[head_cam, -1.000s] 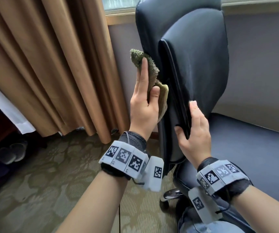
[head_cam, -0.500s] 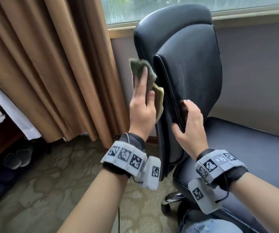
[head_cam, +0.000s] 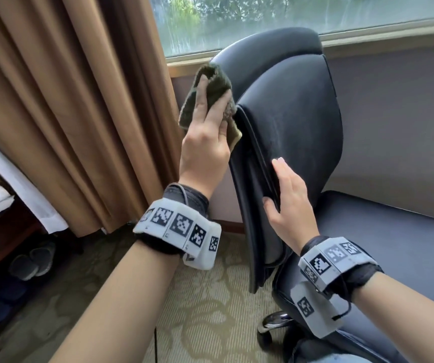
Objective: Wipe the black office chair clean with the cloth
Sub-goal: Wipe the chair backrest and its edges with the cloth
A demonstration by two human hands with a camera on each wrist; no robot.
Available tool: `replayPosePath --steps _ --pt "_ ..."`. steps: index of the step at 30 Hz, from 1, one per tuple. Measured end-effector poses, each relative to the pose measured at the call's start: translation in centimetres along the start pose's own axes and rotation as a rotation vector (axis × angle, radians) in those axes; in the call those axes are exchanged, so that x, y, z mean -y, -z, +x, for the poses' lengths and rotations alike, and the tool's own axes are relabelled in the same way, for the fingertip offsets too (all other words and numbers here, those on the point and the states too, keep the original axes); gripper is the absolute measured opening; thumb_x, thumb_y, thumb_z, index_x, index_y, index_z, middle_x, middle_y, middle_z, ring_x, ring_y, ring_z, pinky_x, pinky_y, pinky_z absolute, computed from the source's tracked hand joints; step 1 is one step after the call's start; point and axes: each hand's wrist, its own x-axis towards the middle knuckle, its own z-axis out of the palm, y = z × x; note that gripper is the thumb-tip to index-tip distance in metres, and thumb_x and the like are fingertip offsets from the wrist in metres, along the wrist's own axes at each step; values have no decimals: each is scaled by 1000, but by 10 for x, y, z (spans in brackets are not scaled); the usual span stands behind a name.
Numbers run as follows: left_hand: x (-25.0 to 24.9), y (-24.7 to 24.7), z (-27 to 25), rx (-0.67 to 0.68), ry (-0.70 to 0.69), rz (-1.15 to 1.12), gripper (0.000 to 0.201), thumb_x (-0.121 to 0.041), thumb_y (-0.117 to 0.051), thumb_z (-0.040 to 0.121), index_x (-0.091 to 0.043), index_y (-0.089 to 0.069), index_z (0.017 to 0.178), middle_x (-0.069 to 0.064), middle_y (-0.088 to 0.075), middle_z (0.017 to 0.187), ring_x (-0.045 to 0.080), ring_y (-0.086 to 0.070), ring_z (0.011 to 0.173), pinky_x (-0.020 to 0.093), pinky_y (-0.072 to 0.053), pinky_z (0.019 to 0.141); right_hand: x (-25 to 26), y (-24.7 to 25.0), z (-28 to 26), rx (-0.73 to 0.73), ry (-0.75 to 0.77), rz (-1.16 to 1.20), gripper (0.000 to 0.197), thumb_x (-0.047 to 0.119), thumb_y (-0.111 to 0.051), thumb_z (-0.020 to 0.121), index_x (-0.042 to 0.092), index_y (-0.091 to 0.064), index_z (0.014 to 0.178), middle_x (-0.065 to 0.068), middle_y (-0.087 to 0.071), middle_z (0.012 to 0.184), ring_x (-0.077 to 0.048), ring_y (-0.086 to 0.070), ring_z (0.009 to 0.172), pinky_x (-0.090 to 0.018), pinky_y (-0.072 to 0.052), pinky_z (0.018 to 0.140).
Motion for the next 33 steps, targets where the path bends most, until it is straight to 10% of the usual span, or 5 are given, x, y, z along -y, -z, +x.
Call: replayPosePath --steps 13,26,33 --pt "1 3 39 31 224 -227 46 -2 -35 87 -4 -53 130 20 -24 151 26 -27 139 2 -13 106 -3 2 -2 26 -11 24 74 -2 -59 78 11 -29 144 -8 -32 148 -16 -24 133 -13 -10 110" --pt "-11 -17 -21 -93 331 -358 54 3 -36 87 -5 -38 140 17 -30 149 -7 -24 129 3 -14 105 -18 20 -5 174 -26 192 75 1 -35 70 24 -32 142 12 -26 146 -1 -21 137 -6 -10 109" --pt "-12 -44 -82 -29 234 -154 48 -2 -38 86 2 -44 134 35 -27 143 21 -28 129 0 -15 104 -21 26 -4 225 -29 176 77 1 -33 68 23 -33 143 11 -27 149 -2 -21 139 -9 -12 110"
